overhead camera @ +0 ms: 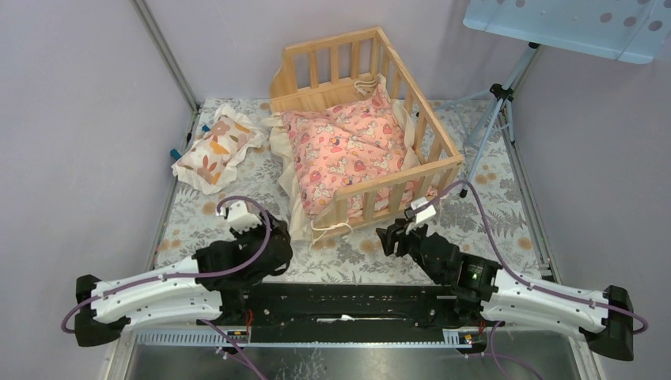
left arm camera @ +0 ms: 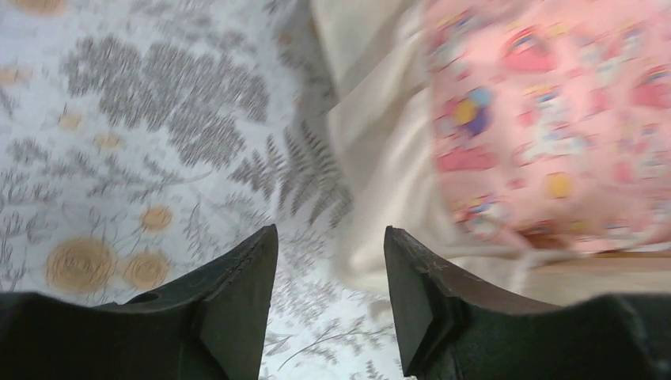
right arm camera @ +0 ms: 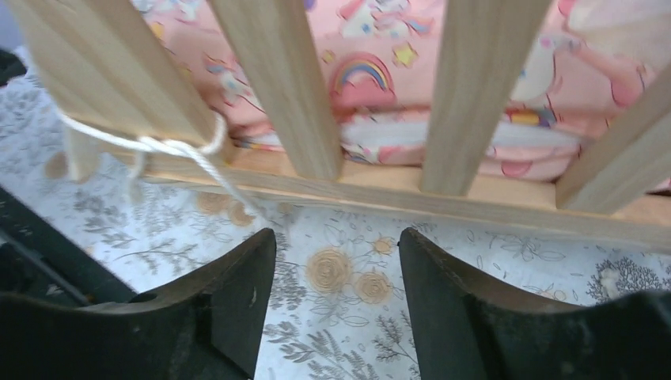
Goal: Set up the pet bed
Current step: Tie the ropes to the bed frame.
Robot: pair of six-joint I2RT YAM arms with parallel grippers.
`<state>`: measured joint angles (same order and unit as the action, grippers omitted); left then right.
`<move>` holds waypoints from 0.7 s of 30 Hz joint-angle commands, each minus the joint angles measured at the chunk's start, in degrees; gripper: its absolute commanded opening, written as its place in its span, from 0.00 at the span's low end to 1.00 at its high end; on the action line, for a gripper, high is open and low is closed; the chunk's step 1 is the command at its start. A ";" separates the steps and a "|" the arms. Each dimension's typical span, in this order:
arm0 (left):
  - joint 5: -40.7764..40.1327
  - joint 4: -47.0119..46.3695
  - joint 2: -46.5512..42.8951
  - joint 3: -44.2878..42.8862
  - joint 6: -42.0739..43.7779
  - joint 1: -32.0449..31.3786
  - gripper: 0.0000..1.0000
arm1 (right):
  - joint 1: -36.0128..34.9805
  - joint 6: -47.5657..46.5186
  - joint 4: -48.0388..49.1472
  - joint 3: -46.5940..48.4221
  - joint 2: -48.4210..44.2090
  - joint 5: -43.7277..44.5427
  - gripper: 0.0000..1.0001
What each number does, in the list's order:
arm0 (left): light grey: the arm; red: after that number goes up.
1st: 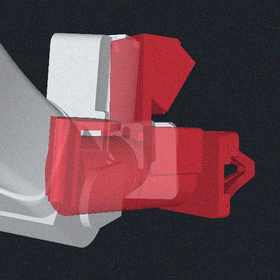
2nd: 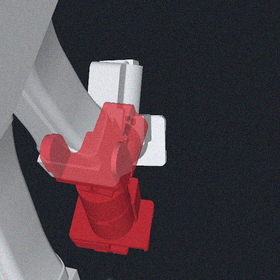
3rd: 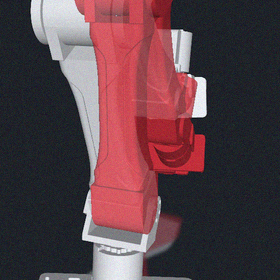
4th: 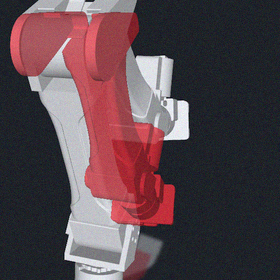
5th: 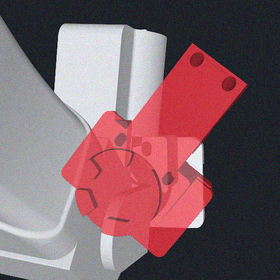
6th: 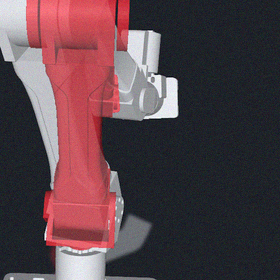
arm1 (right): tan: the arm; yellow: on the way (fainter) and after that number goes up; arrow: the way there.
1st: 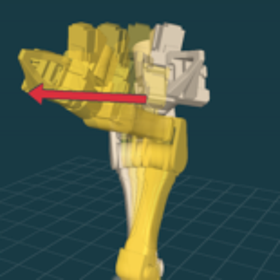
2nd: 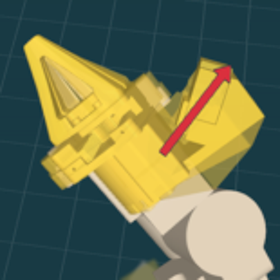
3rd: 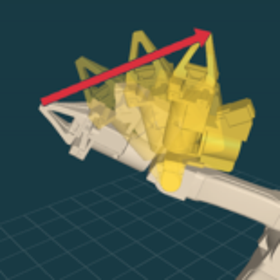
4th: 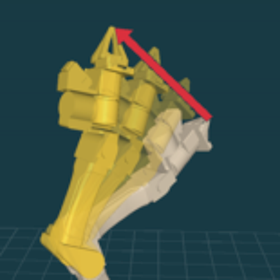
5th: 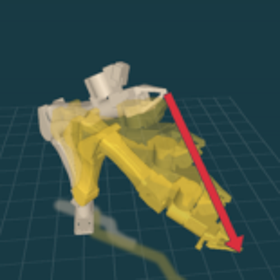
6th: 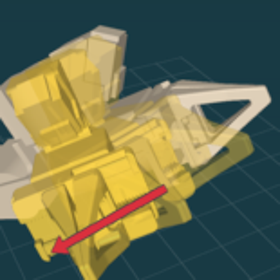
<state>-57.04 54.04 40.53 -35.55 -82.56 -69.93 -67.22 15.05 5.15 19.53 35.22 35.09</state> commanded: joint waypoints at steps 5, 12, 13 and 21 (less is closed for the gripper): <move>-0.13 -24.83 -1.73 -11.18 40.01 1.66 0.53 | 0.31 3.21 -18.98 17.80 3.17 -6.69 0.67; 20.32 -32.39 9.02 -14.90 47.97 14.96 0.54 | 0.33 13.51 -36.48 38.36 11.75 2.99 0.65; 23.64 -33.89 10.09 -15.06 48.65 17.35 0.55 | 0.41 14.17 -40.03 42.66 14.68 4.44 0.66; 33.53 -35.34 14.88 -18.24 51.01 26.31 0.61 | 15.19 4.90 -48.11 63.39 28.87 3.66 0.73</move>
<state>-30.61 23.33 55.96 -49.69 -34.83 -45.25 -63.77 25.23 -37.69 77.95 61.30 39.70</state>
